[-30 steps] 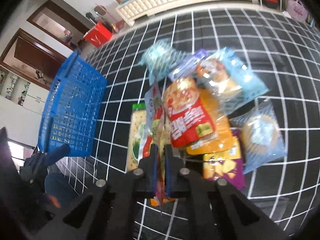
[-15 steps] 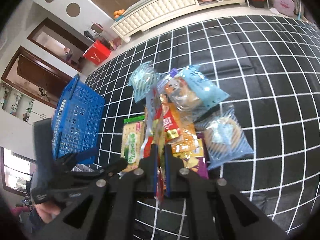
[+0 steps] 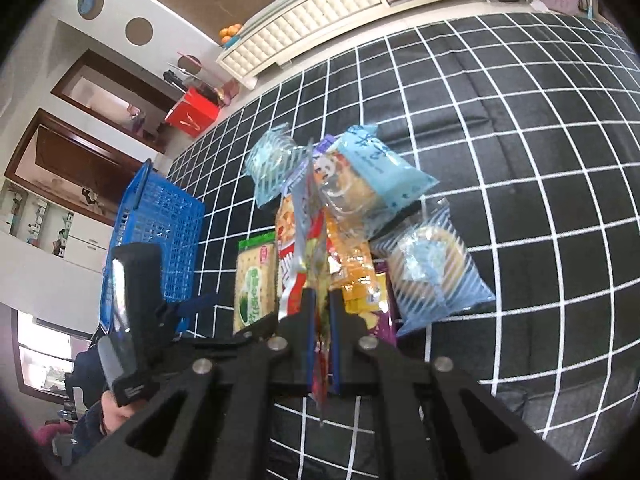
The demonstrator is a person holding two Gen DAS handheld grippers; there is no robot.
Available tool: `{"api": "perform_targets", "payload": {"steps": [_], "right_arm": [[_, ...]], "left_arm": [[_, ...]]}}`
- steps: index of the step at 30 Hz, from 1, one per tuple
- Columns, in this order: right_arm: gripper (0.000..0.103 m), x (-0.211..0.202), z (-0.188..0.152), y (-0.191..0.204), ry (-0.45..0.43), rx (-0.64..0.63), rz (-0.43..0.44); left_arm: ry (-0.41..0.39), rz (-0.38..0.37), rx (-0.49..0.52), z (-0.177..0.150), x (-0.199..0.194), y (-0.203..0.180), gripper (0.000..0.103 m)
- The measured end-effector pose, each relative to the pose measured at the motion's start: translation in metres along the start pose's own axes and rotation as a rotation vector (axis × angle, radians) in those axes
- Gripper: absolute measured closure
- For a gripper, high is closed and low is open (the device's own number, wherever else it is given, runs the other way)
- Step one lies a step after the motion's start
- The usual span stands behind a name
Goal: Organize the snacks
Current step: 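Grasp the green-edged cracker pack with the left tool, then carry the cracker pack over the blue basket and open the left tool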
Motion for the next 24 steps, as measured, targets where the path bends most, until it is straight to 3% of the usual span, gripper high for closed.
{"api": "perform_targets", "payload": {"steps": [4, 6, 8, 14, 24], "right_arm": [[0.094, 0.0, 0.0, -0.001, 0.001, 0.008, 0.001], [0.094, 0.0, 0.001, -0.001, 0.0, 0.009, 0.0], [0.094, 0.0, 0.002, 0.001, 0.0, 0.013, 0.001], [0.094, -0.008, 0.0, 0.011, -0.013, 0.0, 0.004], [0.094, -0.029, 0.007, 0.05, -0.062, -0.034, 0.024]], "left_arm": [[0.009, -0.033, -0.016, 0.004, 0.013, 0.003, 0.003], [-0.014, -0.036, -0.006, 0.003, 0.011, 0.003, 0.015], [-0.03, -0.042, 0.006, 0.001, 0.004, 0.0, 0.046], [-0.044, -0.052, -0.006, -0.008, -0.012, 0.008, 0.047], [-0.191, -0.1, 0.0, -0.013, -0.099, 0.03, 0.047]]}}
Point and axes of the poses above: each gripper's, at about its wrist camera, not at the fingertips, and x roughly the way its jaws point, y to its left, z to its top, the point moved 5 cm from there along x, roughly the way its jaws point, and after that the axes turned 4 degrees about -x, right-handed, at the moved point
